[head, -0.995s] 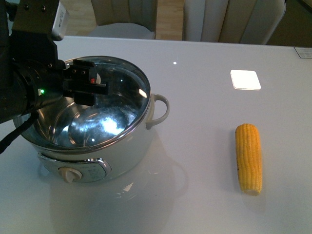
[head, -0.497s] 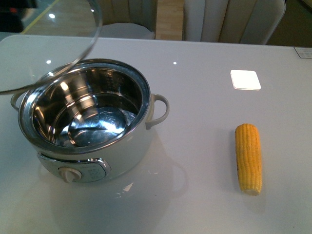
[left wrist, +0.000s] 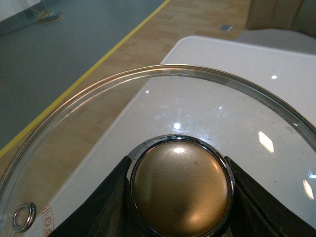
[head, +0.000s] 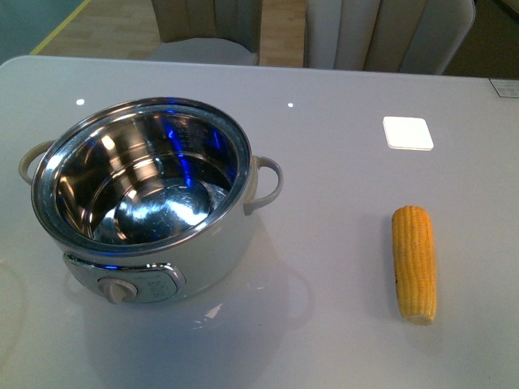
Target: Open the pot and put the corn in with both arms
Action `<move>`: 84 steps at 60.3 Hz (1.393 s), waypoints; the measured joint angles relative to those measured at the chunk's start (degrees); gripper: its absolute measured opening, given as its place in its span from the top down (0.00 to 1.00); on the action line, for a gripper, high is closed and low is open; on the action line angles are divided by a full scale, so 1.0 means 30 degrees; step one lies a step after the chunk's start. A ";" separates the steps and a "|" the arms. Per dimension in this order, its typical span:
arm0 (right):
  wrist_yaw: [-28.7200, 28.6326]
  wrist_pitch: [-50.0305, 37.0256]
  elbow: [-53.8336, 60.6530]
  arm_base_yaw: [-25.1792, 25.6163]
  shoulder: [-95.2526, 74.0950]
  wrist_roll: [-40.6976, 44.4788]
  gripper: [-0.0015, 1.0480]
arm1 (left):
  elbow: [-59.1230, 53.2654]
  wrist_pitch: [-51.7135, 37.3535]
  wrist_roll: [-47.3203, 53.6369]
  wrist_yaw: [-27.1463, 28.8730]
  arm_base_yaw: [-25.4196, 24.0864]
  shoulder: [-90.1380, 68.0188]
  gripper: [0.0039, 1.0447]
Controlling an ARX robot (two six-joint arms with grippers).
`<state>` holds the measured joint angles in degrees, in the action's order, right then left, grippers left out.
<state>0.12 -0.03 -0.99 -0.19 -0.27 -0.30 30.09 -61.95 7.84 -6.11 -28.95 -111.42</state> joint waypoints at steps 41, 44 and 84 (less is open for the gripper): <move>0.0000 0.0000 0.0000 0.0000 0.0000 0.0000 0.08 | 0.4262 -0.3359 -0.0248 -0.1253 -0.0940 -0.9806 0.56; 0.0000 0.0000 0.0007 0.0000 0.0000 0.0000 0.08 | 0.4539 -0.3417 -0.0328 -0.1253 -0.0816 -1.0178 0.56; 0.0000 0.0000 0.0007 0.0000 0.0000 0.0000 0.08 | 0.4976 -0.4568 -0.0517 -0.1501 -0.0619 -1.1948 0.30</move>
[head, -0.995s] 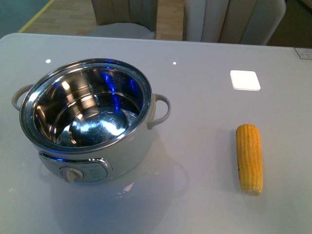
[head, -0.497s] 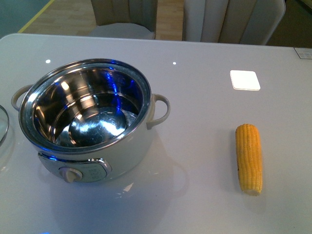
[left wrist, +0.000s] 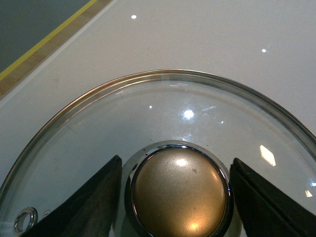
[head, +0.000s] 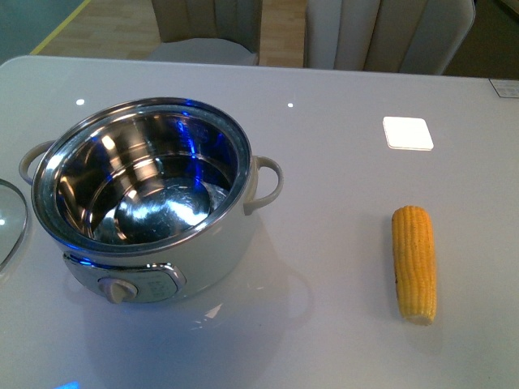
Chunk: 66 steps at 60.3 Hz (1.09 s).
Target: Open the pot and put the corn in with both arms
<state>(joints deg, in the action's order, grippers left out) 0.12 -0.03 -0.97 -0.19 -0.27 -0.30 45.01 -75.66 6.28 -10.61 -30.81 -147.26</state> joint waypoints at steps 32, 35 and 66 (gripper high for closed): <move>0.0000 0.0000 -0.0007 0.0000 0.0000 0.0000 0.08 | -0.4554 0.2499 -0.2266 -0.1005 0.1290 1.1067 0.06; 0.0000 0.0000 -0.0007 0.0000 0.0000 0.0000 0.08 | -0.5297 0.2929 -0.3162 -0.1064 0.1639 1.3202 0.06; 0.0000 0.0000 -0.0007 0.0000 0.0000 0.0000 0.08 | -1.1482 1.1387 -0.6710 -0.1115 0.3169 3.0920 0.06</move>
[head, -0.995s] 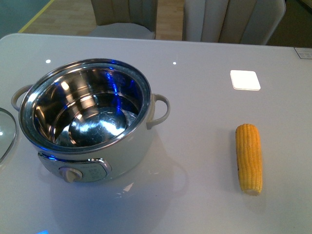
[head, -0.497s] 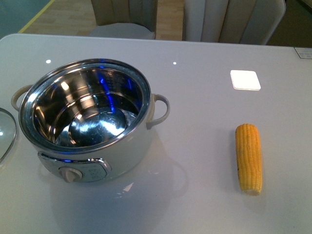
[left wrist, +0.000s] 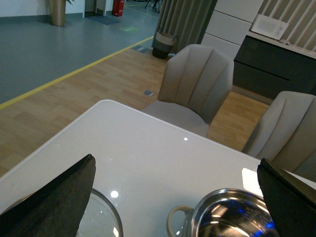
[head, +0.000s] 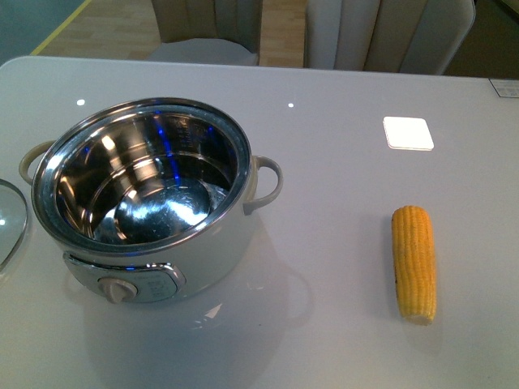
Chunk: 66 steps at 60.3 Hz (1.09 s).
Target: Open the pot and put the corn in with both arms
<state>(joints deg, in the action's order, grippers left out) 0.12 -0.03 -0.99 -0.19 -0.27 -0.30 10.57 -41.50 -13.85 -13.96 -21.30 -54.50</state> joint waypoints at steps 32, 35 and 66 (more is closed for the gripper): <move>0.0000 0.0007 0.0007 0.0000 0.0000 0.0000 0.08 | -0.3293 0.7140 0.3388 0.0772 0.3045 1.1482 0.42; 0.0000 0.0007 0.0007 0.0000 0.0000 0.0000 0.08 | -0.3293 0.7657 0.3832 0.1231 0.3490 1.1978 0.51; 0.0007 0.0015 0.0000 0.0000 0.0000 0.0007 0.08 | -0.3286 1.3435 0.4415 0.4656 0.7038 1.7158 0.97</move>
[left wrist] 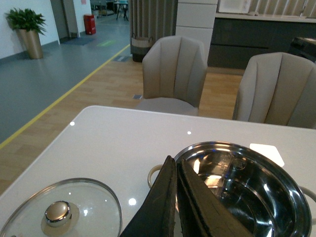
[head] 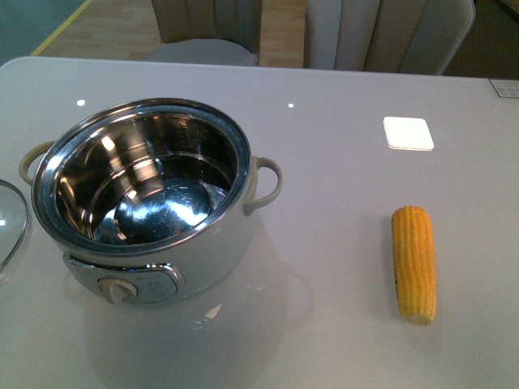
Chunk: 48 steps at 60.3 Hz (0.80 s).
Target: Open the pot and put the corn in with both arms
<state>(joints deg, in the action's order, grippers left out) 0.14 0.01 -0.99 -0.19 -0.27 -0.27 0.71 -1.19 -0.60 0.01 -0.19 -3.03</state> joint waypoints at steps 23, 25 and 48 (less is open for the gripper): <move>-0.0007 0.0000 0.0000 0.0000 0.0000 0.0000 0.08 | 0.0000 0.0379 -0.0007 0.0000 0.0015 0.0889 0.95; -0.0007 0.0000 0.0000 0.0000 0.0000 -0.0007 0.08 | 0.0000 0.0379 0.0000 0.0000 0.0015 0.0889 0.88; -0.0007 0.0000 0.0007 0.0000 0.0000 -0.0007 0.08 | 0.0000 0.0386 0.0000 0.0000 0.0015 0.0889 0.20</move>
<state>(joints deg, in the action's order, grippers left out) 0.12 0.01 -0.97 -0.19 -0.27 -0.30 0.71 -0.03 -0.60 0.01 -0.14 -0.36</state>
